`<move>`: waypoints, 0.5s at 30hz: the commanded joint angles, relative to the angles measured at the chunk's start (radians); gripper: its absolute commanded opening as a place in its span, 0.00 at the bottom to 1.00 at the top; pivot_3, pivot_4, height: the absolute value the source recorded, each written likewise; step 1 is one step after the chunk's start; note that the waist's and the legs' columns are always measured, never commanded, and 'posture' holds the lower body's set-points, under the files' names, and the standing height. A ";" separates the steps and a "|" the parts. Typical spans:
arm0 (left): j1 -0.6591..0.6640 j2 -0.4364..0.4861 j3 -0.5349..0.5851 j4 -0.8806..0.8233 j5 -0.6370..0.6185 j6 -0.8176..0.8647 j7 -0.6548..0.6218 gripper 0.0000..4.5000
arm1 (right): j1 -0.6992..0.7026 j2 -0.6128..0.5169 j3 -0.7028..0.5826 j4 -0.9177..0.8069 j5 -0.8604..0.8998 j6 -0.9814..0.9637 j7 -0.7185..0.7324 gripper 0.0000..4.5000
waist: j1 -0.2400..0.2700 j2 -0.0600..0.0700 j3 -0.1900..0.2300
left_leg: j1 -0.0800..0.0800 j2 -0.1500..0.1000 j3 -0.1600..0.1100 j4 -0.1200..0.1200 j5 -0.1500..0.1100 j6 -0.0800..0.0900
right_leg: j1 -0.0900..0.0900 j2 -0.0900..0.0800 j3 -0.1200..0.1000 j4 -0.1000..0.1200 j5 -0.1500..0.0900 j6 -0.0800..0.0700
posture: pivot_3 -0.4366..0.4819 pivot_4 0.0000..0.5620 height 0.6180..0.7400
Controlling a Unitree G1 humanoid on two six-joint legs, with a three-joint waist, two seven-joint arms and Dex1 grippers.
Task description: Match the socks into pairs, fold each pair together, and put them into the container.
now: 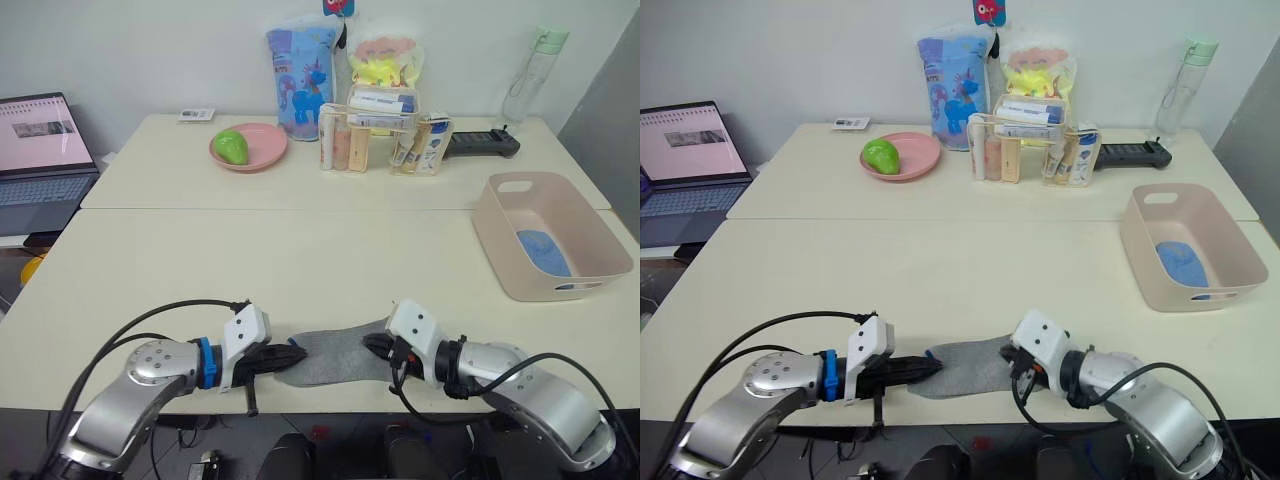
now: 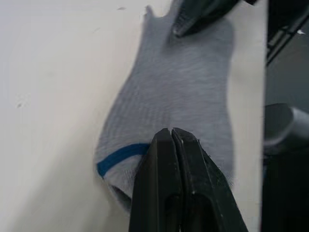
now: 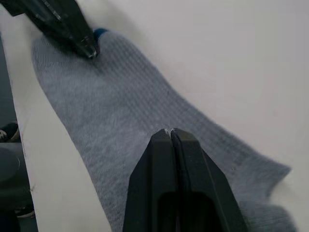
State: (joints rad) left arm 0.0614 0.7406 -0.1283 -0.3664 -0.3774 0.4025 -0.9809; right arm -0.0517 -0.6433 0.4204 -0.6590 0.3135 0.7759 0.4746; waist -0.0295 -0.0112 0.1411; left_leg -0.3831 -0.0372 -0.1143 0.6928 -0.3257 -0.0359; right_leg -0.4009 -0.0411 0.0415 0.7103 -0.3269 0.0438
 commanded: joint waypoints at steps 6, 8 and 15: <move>0.061 0.023 -0.003 0.014 0.023 -0.004 -0.014 0.00 | 0.136 -0.026 -0.081 0.067 -0.075 -0.106 -0.002 0.00 | 0.000 0.001 0.000 | 0.005 0.000 -0.001 -0.001 0.000 0.000 | 0.006 0.000 -0.001 -0.002 0.000 0.000 | 0.48 0.27 0.69; 0.076 0.030 0.003 -0.004 0.011 -0.010 -0.032 0.00 | 0.153 -0.027 -0.110 0.069 -0.067 -0.121 0.006 0.00 | 0.000 0.001 0.000 | 0.012 0.000 -0.003 -0.003 -0.001 0.001 | 0.015 0.000 -0.002 -0.006 0.000 0.000 | 0.48 0.27 0.69; -0.005 0.094 0.043 -0.022 -0.026 -0.076 -0.142 0.00 | 0.143 0.030 -0.200 -0.058 0.030 -0.121 0.028 0.00 | 0.003 0.002 0.002 | 0.021 0.000 -0.007 -0.013 -0.001 0.001 | 0.025 0.000 -0.005 -0.015 0.000 0.001 | 0.48 0.27 0.69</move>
State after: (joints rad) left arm 0.0882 0.8295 -0.1161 -0.3511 -0.3711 0.3268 -1.1067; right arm 0.1082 -0.6235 0.2303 -0.6462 0.3103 0.6520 0.4945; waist -0.0262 -0.0096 0.1433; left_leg -0.3625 -0.0374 -0.1214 0.6802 -0.3266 -0.0346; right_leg -0.3757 -0.0409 0.0363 0.6954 -0.3273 0.0443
